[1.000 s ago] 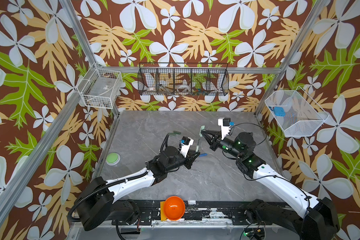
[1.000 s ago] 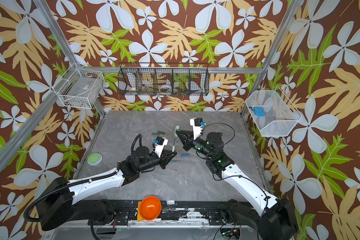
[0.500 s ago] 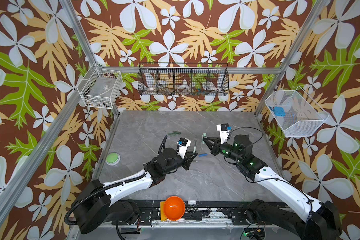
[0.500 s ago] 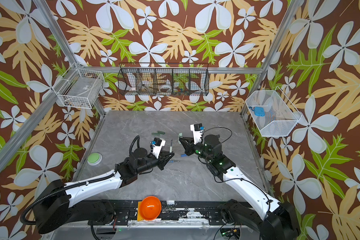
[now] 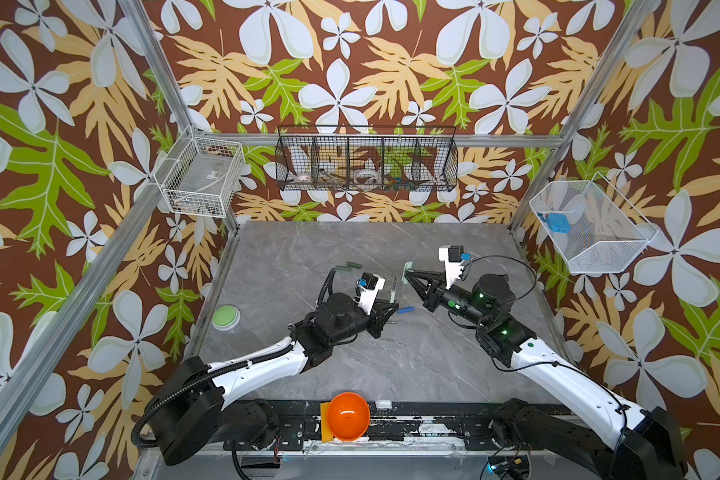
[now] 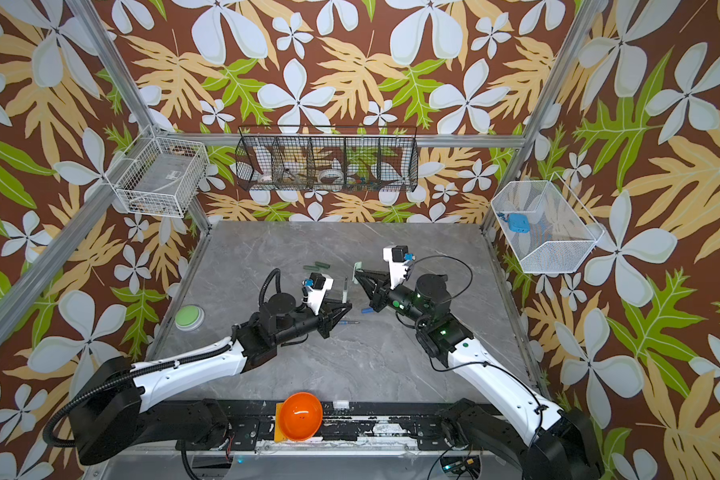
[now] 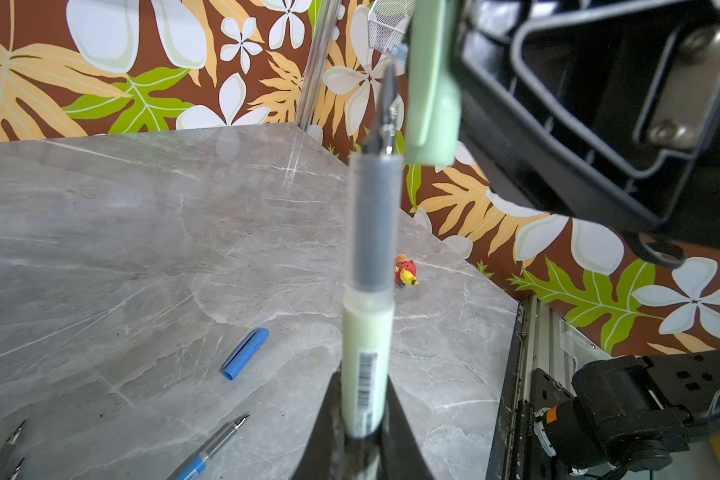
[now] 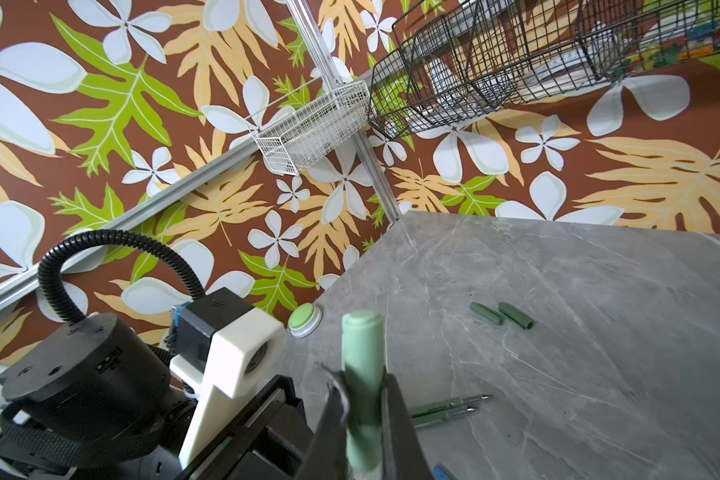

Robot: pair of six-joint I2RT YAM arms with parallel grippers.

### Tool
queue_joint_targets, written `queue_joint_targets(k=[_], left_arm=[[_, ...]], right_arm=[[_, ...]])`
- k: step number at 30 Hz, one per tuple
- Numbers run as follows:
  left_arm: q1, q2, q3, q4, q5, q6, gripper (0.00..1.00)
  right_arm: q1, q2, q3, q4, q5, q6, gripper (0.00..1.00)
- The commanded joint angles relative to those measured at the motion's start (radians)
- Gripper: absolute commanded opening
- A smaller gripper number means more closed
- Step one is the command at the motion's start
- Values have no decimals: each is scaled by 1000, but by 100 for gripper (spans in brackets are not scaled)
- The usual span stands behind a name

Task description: Insert the pens into the pen caps

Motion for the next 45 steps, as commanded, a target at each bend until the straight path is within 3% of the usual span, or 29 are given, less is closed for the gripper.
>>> queue_joint_targets(k=[1, 10, 30, 45], left_arm=[[2, -5, 5, 16, 12, 3, 0], [1, 5, 11, 19, 27, -4, 0], [0, -8, 10, 19, 30, -3, 0], [0, -11, 8, 20, 19, 1, 0]], right_arm=[[0, -1, 2, 115, -40, 0, 11], [5, 64, 64, 200, -144, 6, 11], [12, 88, 45, 180, -33, -55, 10], [13, 106, 24, 219, -81, -33, 10]])
